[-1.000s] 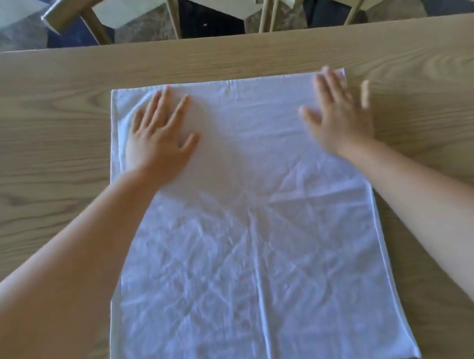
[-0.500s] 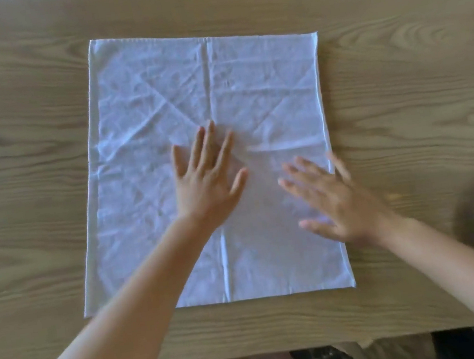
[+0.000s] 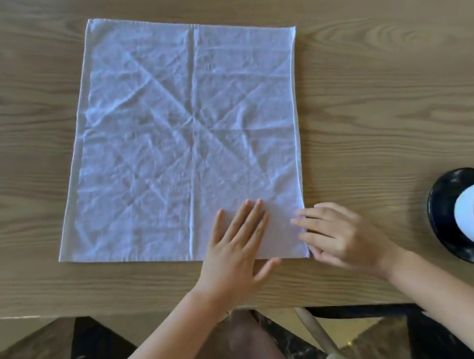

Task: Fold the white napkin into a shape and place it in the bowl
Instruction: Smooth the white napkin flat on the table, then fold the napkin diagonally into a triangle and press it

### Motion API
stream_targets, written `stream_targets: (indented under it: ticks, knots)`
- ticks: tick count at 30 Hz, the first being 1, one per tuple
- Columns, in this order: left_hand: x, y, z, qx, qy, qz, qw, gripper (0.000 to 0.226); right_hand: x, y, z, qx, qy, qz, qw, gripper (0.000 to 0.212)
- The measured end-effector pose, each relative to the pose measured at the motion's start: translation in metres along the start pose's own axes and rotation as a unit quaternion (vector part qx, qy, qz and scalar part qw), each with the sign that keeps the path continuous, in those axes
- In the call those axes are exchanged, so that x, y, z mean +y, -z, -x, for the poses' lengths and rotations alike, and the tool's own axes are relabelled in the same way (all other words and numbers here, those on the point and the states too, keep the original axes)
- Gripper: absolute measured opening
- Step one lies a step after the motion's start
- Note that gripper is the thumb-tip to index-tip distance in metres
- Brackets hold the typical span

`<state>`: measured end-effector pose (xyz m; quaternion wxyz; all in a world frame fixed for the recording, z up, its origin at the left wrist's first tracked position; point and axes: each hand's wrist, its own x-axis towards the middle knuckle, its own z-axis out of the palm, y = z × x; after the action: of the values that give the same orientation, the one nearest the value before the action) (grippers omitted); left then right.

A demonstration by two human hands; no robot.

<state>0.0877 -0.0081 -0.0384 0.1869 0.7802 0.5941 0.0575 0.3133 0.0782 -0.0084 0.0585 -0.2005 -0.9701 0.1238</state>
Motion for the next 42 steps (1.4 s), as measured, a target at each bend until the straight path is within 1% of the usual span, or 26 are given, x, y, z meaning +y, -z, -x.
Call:
stream_targets:
  ticks: [1,3,4,6,7,8,9,11,13,15,17,19,21,23,25,27,29,31,32,36,39,42]
  knots:
    - [0.001,0.002,0.004,0.004,0.002,0.014,1.0,0.072,0.001,0.002,-0.003,0.013,-0.002,-0.001,1.0,0.006]
    - [0.0,0.005,0.008,0.019,0.011,0.043,0.999,0.073,0.002,0.004,-0.013,0.034,-0.017,-0.02,0.999,0.006]
    - [-0.002,0.006,0.009,0.028,0.015,0.055,0.998,0.073,0.004,0.005,-0.018,0.036,-0.026,-0.03,0.999,0.008]
    - [-0.005,0.007,0.012,0.039,0.021,0.069,0.997,0.07,0.009,0.006,-0.023,0.016,-0.031,-0.038,0.999,0.02]
    - [-0.007,0.007,0.013,0.036,0.021,0.069,0.997,0.071,0.011,0.007,-0.023,-0.001,-0.021,-0.036,0.999,0.025]
    - [-0.007,0.006,0.015,0.029,0.018,0.067,0.997,0.073,0.014,0.008,-0.02,-0.017,-0.003,-0.026,0.999,0.026]
    - [-0.008,0.004,0.016,0.018,0.013,0.061,0.998,0.075,0.015,0.008,-0.017,-0.026,0.018,-0.01,0.999,0.023]
    - [-0.009,0.001,0.018,0.003,0.004,0.051,0.999,0.078,0.018,0.008,-0.014,-0.02,0.051,0.025,0.998,0.015]
    - [-0.01,-0.001,0.019,0.005,-0.001,0.051,0.999,0.079,0.019,0.006,-0.017,-0.003,0.081,0.053,0.995,0.016]
    - [-0.01,-0.001,0.019,0.012,-0.002,0.052,0.999,0.079,0.021,0.008,-0.025,0.008,0.1,0.051,0.994,0.018]
    - [-0.01,0.0,0.018,0.032,0.008,0.071,0.997,0.078,0.021,0.013,-0.038,0.029,0.08,0.005,0.996,0.016]
    - [-0.005,0.004,0.016,0.059,0.027,0.138,0.988,0.068,0.018,0.023,-0.055,0.075,0.008,-0.064,0.995,0.014]
    - [-0.004,0.014,0.017,0.11,0.091,0.233,0.962,0.05,0.015,0.033,-0.08,0.135,-0.076,-0.118,0.981,0.016]
    - [-0.008,0.033,0.013,0.166,0.191,0.324,0.911,0.028,0.015,0.044,-0.107,0.172,-0.139,-0.148,0.964,0.017]
    - [-0.023,0.052,0.007,0.223,0.269,0.357,0.866,0.004,0.016,0.054,-0.14,0.185,-0.176,-0.178,0.95,0.016]
    - [-0.043,0.072,-0.001,0.269,0.32,0.356,0.836,0.005,0.017,0.063,-0.171,0.189,-0.198,-0.203,0.94,0.011]
    - [-0.067,0.094,-0.009,0.292,0.336,0.362,0.819,0.004,0.02,0.069,-0.204,0.2,-0.201,-0.224,0.933,0.009]
    - [-0.092,0.112,-0.017,0.309,0.332,0.35,0.82,0.004,0.022,0.072,-0.237,0.215,-0.192,-0.239,0.927,0.007]
    - [-0.105,0.121,-0.02,0.313,0.326,0.335,0.827,0.003,0.024,0.073,-0.253,0.222,-0.188,-0.245,0.925,0.005]
    - [-0.154,0.147,-0.034,0.313,0.282,0.236,0.876,0.01,0.031,0.068,-0.31,0.243,-0.196,-0.255,0.915,0.004]
    - [-0.188,0.157,-0.044,0.3,0.266,0.195,0.895,0.013,0.038,0.057,-0.348,0.239,-0.202,-0.252,0.916,0.003]
    - [-0.22,0.159,-0.051,0.28,0.254,0.183,0.907,0.013,0.047,0.041,-0.381,0.222,-0.203,-0.223,0.927,0.005]
